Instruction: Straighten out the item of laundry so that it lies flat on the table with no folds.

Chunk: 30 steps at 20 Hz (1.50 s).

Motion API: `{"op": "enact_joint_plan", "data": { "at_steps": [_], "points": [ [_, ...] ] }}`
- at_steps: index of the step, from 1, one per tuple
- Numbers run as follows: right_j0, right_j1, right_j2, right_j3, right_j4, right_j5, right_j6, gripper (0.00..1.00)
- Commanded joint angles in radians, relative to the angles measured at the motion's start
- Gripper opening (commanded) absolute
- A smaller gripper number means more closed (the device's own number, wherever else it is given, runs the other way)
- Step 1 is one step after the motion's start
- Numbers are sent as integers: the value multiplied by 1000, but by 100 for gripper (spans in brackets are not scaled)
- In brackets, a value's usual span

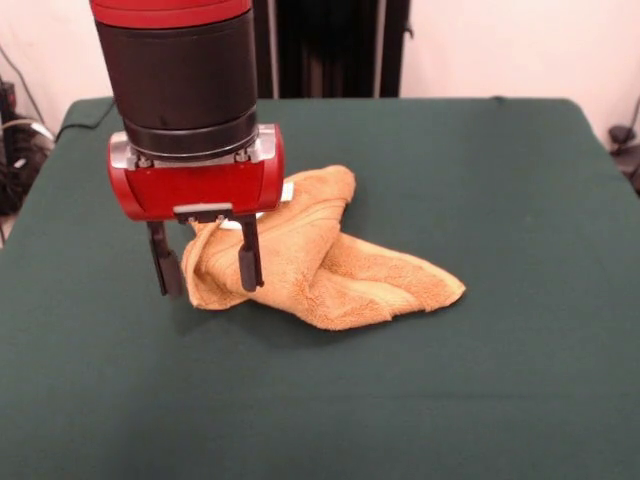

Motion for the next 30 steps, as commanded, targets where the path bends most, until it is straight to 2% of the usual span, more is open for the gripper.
{"op": "enact_joint_plan", "data": {
  "at_steps": [1,12,15,21,30],
  "points": [
    [15,-19,17,92,-12,86,-89,100],
    [-44,-68,11,270,-34,-52,-84,100],
    [-53,-70,17,281,-41,-52,-94,100],
    [-70,-102,17,363,-61,-130,-62,100],
    [-85,-87,36,409,-72,-220,-25,100]
  ]
}}
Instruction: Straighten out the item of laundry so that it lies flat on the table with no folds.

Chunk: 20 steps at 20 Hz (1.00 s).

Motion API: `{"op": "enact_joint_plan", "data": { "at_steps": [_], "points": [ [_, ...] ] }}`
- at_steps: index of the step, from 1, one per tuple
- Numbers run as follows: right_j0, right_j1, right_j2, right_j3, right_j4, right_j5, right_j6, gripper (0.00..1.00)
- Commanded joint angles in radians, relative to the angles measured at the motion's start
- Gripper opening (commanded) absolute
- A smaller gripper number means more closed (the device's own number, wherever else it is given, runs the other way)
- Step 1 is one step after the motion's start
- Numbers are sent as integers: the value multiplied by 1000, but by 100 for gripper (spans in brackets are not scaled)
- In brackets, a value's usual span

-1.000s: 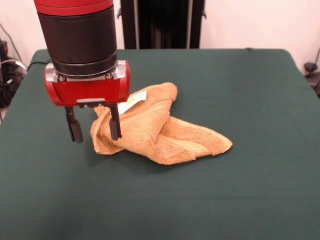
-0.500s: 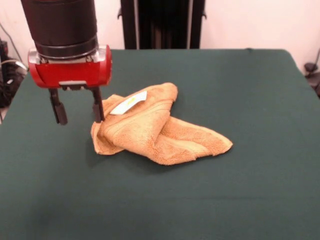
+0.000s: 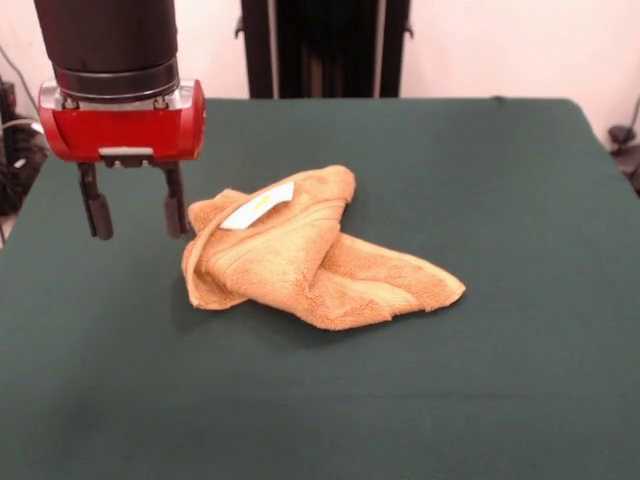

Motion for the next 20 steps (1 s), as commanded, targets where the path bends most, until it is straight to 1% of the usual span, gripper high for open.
{"op": "enact_joint_plan", "data": {
  "at_steps": [1,9,14,20],
  "points": [
    [25,32,47,178,-30,-88,-22,100],
    [35,45,45,180,-9,-99,10,100],
    [50,42,33,194,3,-114,57,100],
    [53,47,30,208,13,-132,87,100]
  ]
}}
